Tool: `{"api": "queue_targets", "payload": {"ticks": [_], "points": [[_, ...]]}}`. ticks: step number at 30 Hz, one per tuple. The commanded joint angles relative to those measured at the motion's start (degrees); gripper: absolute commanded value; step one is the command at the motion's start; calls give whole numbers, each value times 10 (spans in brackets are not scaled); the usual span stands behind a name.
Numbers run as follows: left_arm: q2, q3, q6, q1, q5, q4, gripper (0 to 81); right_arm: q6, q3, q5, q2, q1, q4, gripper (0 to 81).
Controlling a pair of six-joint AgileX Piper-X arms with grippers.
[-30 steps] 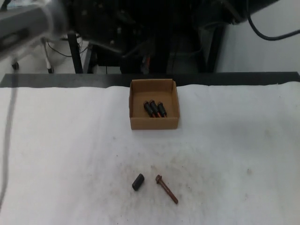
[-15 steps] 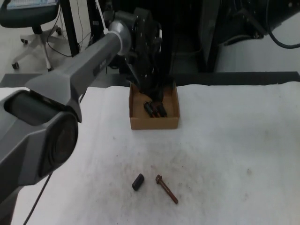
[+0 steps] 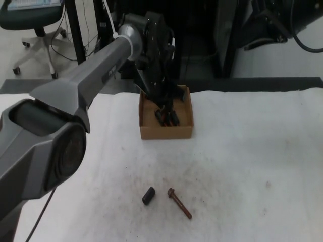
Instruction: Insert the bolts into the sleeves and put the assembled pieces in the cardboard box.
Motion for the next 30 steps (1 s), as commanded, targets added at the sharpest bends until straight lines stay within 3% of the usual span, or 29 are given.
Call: {"api": "queue_targets", "payload": {"ticks": [1,6,8,14,19,21,30], "points": [[-12,-8,-5,-2,-11,11,437,-5,-2,-11,-7,-2,3,312],[-47,-12,10,0,-54,29,173,-5,-2,-11,-7,-2,3,312],[-73,-13,12,-1,-54,42,108,-5,-2,-11,-7,-2,7,312],[-172,-3,62,-2,-139,144,88,-5,-2,-7,-7,11,27,312],[-257,78,59,-2,-157,205,70,-13,20,17,-7,47,23,311],[-306,147,49,-6,-157,198,0,-18,41,60,-7,67,17,310],[-638,619,1,-14,-154,-47,2,-18,176,136,-5,159,-30,310]]}}
